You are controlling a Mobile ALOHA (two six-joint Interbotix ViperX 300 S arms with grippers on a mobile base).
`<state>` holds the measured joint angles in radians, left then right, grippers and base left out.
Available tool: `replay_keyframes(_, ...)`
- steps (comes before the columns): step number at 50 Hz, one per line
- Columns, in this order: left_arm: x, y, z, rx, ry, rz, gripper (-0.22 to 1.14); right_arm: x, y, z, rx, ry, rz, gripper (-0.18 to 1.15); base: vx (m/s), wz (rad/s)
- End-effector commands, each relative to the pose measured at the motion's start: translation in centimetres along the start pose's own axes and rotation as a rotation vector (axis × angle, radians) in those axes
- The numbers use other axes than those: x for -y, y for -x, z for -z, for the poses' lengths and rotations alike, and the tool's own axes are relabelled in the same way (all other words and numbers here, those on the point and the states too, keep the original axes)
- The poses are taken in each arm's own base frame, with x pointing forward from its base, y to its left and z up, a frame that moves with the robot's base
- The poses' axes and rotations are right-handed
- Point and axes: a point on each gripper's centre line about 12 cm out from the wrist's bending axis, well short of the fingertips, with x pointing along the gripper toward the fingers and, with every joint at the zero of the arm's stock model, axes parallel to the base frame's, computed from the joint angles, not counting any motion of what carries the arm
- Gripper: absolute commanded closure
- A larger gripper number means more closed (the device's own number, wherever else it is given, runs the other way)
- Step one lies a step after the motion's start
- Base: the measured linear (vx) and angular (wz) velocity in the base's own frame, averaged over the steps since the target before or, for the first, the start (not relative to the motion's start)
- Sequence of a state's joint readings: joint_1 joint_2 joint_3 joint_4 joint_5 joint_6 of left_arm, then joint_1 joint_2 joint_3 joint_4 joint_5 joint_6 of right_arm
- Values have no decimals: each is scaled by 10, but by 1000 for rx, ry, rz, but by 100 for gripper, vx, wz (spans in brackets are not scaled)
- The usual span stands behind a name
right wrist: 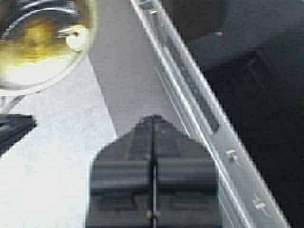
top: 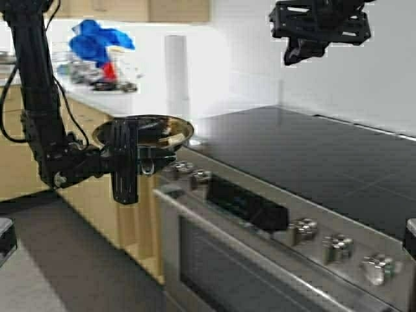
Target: Add oil to the pan and cook the shrimp and serve it
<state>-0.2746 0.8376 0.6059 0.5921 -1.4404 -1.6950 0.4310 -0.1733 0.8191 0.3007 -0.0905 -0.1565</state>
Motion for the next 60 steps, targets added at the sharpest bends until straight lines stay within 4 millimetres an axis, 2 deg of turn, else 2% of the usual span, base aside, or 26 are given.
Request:
replay_keyframes(1,47,-11,0,-24,-83,119,89,-4,1,-10,30,5,-9,91,1,34)
replay_keyframes(20,66,-12,2,-41,-112,151,89,-5,5,-19,55,5,-14,91,5,47)
replay_keyframes(29,65,-10,4,-50,-110,143,89,-5,12,-20,67,5,-16,91,8,60)
replay_keyframes(43,65,-4,9,-52,-101,127,89,-6,12,-22,72,3,-17,91,8,46)
replay_keyframes(60,88,7,16,-49,-107,136,89,-5,10,-14,40,4,-16,91,8,46)
